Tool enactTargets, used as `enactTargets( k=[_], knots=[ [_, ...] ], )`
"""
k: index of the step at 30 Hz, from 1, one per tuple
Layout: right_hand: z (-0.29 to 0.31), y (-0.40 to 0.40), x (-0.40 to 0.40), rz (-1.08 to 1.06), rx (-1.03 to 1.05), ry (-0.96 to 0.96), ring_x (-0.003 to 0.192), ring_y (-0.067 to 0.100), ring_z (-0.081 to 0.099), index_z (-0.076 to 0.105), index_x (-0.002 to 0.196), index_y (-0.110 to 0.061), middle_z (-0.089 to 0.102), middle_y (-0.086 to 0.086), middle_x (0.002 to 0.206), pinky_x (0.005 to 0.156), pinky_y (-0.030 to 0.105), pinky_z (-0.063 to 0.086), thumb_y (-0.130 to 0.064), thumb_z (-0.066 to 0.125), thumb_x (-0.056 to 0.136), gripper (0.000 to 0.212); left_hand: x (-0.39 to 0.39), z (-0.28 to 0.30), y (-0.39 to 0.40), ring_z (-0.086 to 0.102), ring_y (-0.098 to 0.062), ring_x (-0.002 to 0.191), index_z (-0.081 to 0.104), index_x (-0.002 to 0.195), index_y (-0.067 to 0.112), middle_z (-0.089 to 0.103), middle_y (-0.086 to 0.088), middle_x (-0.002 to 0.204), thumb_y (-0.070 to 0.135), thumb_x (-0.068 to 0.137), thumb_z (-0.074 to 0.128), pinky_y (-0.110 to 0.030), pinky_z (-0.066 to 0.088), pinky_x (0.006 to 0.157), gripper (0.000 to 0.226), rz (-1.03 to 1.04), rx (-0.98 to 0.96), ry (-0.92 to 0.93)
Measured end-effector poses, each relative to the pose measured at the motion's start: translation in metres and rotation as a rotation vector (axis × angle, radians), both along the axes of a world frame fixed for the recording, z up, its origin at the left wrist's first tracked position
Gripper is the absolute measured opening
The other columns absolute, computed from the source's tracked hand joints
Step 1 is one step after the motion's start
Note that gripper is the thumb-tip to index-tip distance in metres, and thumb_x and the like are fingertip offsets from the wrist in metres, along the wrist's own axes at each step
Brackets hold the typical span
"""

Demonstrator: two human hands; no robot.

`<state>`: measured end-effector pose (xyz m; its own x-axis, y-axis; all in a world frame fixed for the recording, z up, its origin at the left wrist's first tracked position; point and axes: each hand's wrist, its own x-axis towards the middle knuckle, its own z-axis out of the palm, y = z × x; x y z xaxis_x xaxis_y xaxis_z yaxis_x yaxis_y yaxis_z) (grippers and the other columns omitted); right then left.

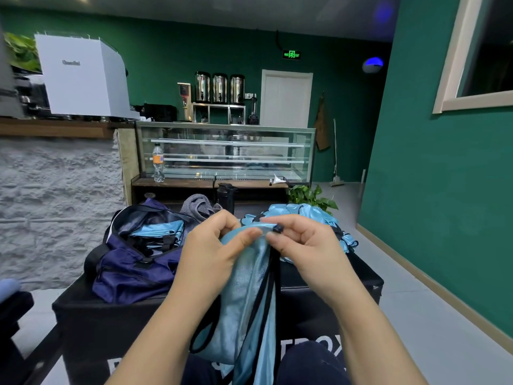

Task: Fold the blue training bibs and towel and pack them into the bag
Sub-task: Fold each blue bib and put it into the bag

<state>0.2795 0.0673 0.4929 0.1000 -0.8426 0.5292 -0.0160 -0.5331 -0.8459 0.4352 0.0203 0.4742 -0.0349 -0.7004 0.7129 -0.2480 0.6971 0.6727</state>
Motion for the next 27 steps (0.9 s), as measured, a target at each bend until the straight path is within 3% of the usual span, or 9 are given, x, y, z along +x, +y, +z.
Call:
enactTargets(
  k=[3,5,9,12,17,19,22,27],
  knots=[
    [0.003,0.000,-0.013,-0.057,-0.002,-0.071,0.067,-0.002,0.065,0.067,0.096,-0.012,0.070,-0.010,0.065,0.066,0.011,0.049,0.007,0.056,0.089,0.023,0.011,-0.002,-0.009,0.037,-0.003,0.052,0.054,0.059,0.021,0.046,0.010,0.054,0.043,0.076,0.070,-0.018,0.031,0.051,0.033,-0.081,0.050,-0.017],
    [0.002,-0.001,-0.017,-0.079,0.002,-0.070,0.069,0.002,0.066,0.068,0.096,-0.014,0.071,-0.007,0.069,0.070,0.014,0.051,0.005,0.057,0.089,0.022,0.015,-0.004,-0.014,0.040,-0.003,0.054,0.059,0.066,0.024,0.050,0.010,0.057,0.043,0.078,0.070,-0.019,0.035,0.055,0.025,-0.145,0.114,-0.070],
    [-0.001,-0.002,-0.018,-0.090,0.006,-0.041,0.068,0.000,0.065,0.067,0.098,-0.012,0.069,-0.009,0.065,0.068,0.013,0.050,0.003,0.057,0.090,0.020,0.016,-0.009,-0.016,0.041,-0.014,0.064,0.057,0.075,0.028,0.052,0.001,0.068,0.056,0.076,0.060,-0.034,0.036,0.063,0.028,-0.268,0.296,-0.156],
    [-0.001,-0.001,-0.019,-0.080,0.013,-0.049,0.068,0.000,0.066,0.066,0.099,-0.012,0.069,-0.009,0.065,0.067,0.012,0.050,0.003,0.056,0.090,0.020,0.011,-0.010,-0.008,0.044,-0.012,0.067,0.053,0.078,0.020,0.052,-0.002,0.073,0.047,0.089,0.059,-0.032,0.036,0.066,0.030,-0.435,0.411,-0.027],
    [-0.001,-0.002,-0.019,-0.085,0.023,-0.049,0.072,0.005,0.067,0.067,0.100,-0.012,0.071,-0.006,0.070,0.071,0.017,0.052,0.001,0.058,0.090,0.019,0.003,-0.010,0.000,0.056,-0.008,0.067,0.052,0.082,0.012,0.062,-0.003,0.078,0.031,0.084,0.054,-0.021,0.045,0.062,0.019,-0.595,0.531,0.248],
    [-0.001,-0.002,-0.020,-0.089,0.030,-0.050,0.074,0.007,0.068,0.068,0.100,-0.012,0.072,-0.004,0.071,0.075,0.020,0.054,-0.001,0.058,0.090,0.018,0.002,-0.006,0.000,0.055,-0.007,0.062,0.052,0.080,0.011,0.062,0.000,0.071,0.028,0.079,0.057,-0.017,0.044,0.056,0.017,-0.556,0.482,0.346],
    [-0.001,-0.002,-0.021,-0.097,0.034,-0.046,0.070,0.005,0.067,0.067,0.100,-0.012,0.070,-0.007,0.067,0.072,0.018,0.053,0.000,0.058,0.090,0.018,0.000,-0.001,0.000,0.046,0.002,0.050,0.054,0.075,0.011,0.056,0.011,0.057,0.023,0.079,0.062,-0.009,0.037,0.048,0.014,-0.364,0.334,0.352],
    [-0.001,-0.004,-0.020,-0.147,0.029,-0.034,0.077,0.008,0.069,0.068,0.099,-0.016,0.074,-0.003,0.078,0.076,0.022,0.055,-0.003,0.058,0.092,0.018,-0.003,0.004,0.001,0.053,0.002,0.056,0.059,0.071,0.012,0.063,0.009,0.059,0.006,0.080,0.069,-0.009,0.042,0.054,0.015,-0.181,0.195,0.372]
  ],
)
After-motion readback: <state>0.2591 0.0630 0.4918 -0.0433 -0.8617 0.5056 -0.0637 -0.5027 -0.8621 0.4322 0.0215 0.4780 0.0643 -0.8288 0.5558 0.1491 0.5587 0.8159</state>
